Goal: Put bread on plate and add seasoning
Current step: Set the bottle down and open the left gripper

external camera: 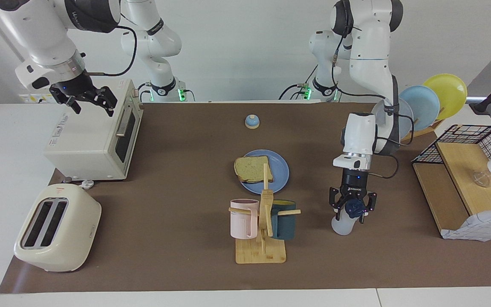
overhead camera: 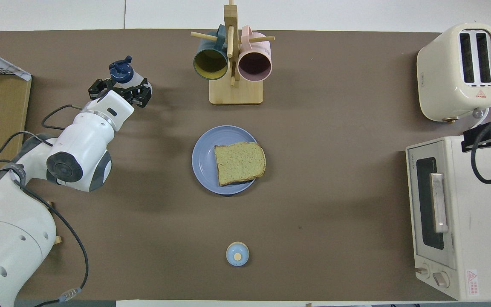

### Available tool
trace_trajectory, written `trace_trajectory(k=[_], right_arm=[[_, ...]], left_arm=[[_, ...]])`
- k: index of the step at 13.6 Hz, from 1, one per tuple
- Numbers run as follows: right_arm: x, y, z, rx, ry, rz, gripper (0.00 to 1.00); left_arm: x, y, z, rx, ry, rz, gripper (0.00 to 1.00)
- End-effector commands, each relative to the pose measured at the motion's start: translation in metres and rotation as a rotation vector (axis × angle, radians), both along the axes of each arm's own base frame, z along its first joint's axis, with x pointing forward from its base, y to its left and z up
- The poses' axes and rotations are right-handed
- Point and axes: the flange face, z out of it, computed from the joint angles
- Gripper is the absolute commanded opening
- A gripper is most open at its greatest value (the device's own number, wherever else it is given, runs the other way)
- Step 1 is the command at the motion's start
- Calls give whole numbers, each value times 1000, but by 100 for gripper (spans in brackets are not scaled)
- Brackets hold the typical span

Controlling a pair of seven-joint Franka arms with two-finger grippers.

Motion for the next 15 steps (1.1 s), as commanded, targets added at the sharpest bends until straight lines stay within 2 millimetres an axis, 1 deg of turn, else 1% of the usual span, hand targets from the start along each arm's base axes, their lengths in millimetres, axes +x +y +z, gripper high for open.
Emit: trace_trajectory(k=[1,4,6,7,11,13,15], right_arm=[[-3,-3,1,3,-11,14,100],[-3,-2,2,3,-12,17,100],[-3,-1,1,3,-11,18,100],[-3,-1,1,3,-11,17,100],[-3,-1,1,3,-11,18,100],[-3,-1,1,3,-11,18,100],[-3,-1,1,3,-11,17,100]], left_arm=[[-2,4,-3,7,-9,-14,100],[-2,4,-3,3,-6,-11,100],[-9,6,-5,5,5,-11,100],[-11,5,-3,7,5,-14,100],[-38,8,8,1,23,-17,100],[-54,9,17,-7,30,-17,100],[-66,8,23,-18,34,-17,100]])
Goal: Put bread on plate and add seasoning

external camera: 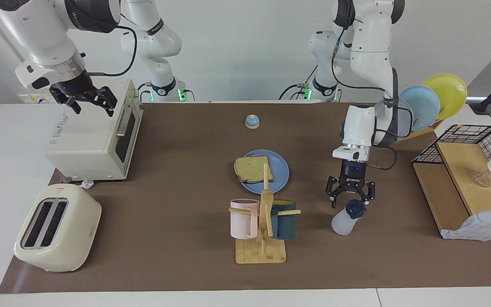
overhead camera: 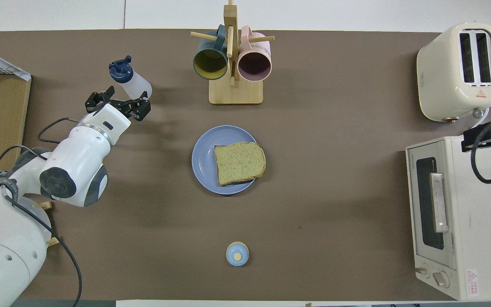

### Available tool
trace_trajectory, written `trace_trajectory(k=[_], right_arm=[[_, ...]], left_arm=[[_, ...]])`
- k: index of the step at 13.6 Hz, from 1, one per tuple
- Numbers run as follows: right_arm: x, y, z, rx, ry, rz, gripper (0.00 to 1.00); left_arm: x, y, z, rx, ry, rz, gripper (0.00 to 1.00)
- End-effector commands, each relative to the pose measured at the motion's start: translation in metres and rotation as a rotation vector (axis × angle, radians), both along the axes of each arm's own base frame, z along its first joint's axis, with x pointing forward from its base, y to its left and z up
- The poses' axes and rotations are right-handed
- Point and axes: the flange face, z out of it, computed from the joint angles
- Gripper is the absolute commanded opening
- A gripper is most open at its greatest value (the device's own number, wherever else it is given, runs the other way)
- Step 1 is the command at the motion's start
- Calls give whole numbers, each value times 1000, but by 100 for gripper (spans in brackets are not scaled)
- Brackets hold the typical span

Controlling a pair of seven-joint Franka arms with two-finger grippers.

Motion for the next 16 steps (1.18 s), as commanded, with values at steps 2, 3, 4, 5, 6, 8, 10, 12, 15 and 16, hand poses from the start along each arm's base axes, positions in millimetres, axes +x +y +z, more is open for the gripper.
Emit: trace_trajectory(k=[2,3,4,5,6,8,10,12,15,16], right_arm=[[-3,-1,1,3,-11,17,100],[-3,-1,1,3,-11,17,100],[-3,-1,1,3,-11,18,100],[-3,-1,1,3,-11,18,100],[-3,-1,1,3,-11,17,100],[-3,-1,1,3,-11,17,100],[-3,-2,1,3,-11,15,100],[-3,-2,1,3,-11,17,100],[-3,-2,1,3,-11,15,100],[-3,-2,1,3,-11,17,100]], left_arm=[[-40,5,20,-6,14,-11,100],[-47,5,26,-5,23,-10,100],[-54,1,35,1,37,-13,100],[-59,-3,47,14,60,-12,100],[-64,-12,63,37,96,-15,100],[-75,-22,94,73,150,-12,100],[-86,-26,126,101,197,3,100],[-93,-36,157,132,242,9,100],[-97,-37,191,169,302,35,100],[-96,-40,207,168,333,48,100]])
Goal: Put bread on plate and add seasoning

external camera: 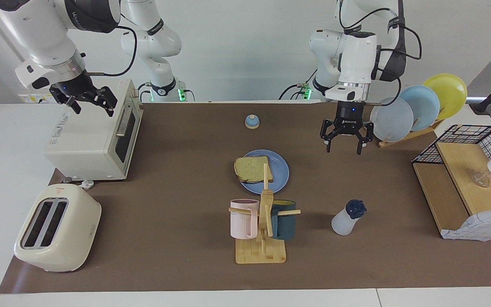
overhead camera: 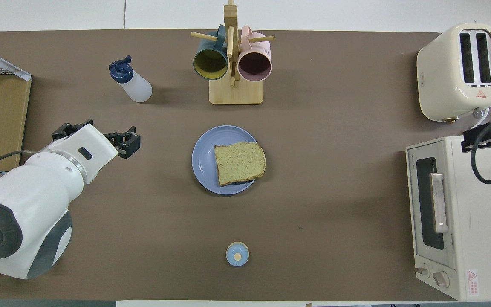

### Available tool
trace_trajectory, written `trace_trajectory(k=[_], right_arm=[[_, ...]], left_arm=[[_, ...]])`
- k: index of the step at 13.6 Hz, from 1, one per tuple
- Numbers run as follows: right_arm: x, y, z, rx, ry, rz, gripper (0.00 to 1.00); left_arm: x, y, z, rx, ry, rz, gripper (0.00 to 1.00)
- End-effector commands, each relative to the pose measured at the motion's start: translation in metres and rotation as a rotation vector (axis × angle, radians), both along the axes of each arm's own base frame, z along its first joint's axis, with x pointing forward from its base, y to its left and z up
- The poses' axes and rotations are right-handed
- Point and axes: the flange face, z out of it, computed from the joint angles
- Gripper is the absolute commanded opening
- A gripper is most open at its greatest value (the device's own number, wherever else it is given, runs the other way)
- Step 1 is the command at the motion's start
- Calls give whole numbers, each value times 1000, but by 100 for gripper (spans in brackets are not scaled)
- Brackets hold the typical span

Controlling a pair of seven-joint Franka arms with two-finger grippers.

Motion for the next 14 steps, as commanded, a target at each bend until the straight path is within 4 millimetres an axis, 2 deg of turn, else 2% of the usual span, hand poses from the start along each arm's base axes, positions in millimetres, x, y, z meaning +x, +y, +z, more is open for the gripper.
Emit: trace_trajectory(k=[1,4,7,8,9,14], right_arm=[[-3,-1,1,3,-11,17,100],[-3,-1,1,3,-11,18,100],[-3,-1,1,3,-11,17,100],[-3,-1,1,3,-11,17,100],[-3,-1,1,3,-11,18,100],[-3,-2,1,3,-11,17,100]], left_arm=[[3,-8,45,1,80,47,100],[8,-2,101,-16,155,92,100],[20,23,154,-76,249,170,100],[27,37,162,-69,273,203,100],[31,43,167,-64,280,212,100],[48,91,180,-64,375,306,100]])
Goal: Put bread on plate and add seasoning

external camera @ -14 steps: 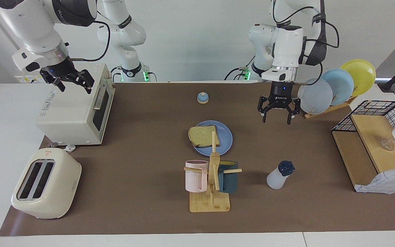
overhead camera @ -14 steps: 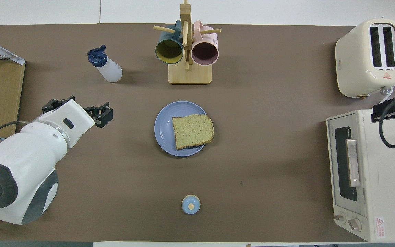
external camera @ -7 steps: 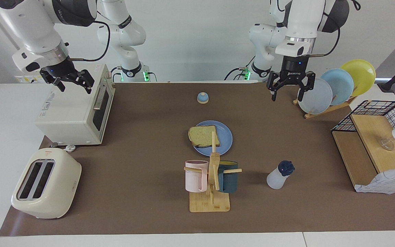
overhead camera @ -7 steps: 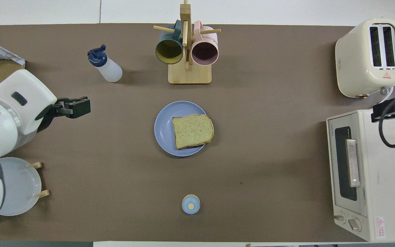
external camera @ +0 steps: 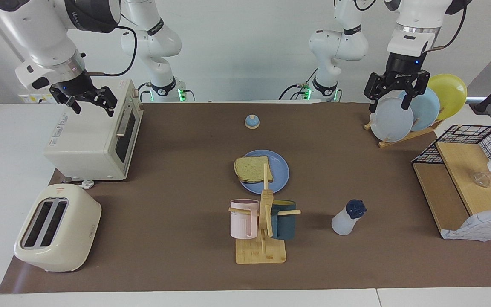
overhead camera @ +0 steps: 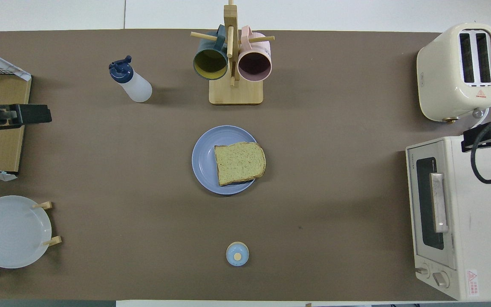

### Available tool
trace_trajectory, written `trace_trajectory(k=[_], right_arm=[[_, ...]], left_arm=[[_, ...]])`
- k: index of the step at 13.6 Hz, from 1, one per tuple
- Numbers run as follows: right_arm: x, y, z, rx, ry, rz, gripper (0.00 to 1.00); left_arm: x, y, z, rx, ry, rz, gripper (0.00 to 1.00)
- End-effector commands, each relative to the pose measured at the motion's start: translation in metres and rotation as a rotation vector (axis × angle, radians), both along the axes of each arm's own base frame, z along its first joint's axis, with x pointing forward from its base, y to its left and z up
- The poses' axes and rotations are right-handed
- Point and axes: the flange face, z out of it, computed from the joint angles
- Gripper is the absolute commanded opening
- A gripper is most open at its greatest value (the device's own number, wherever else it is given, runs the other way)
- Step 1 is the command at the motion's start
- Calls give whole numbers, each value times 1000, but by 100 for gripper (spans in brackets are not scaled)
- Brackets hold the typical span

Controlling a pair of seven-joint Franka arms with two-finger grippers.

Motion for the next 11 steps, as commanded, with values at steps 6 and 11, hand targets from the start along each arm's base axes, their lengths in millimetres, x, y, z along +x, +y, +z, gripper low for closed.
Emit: trace_trajectory(k=[6,11], right_arm=[[-3,-2,1,3,-11,15,100],[-3,-1,1,3,-11,17,100]], left_arm=[[40,20,-30,2,168,53,100],[34,33,-69,-31,234,-43,100]])
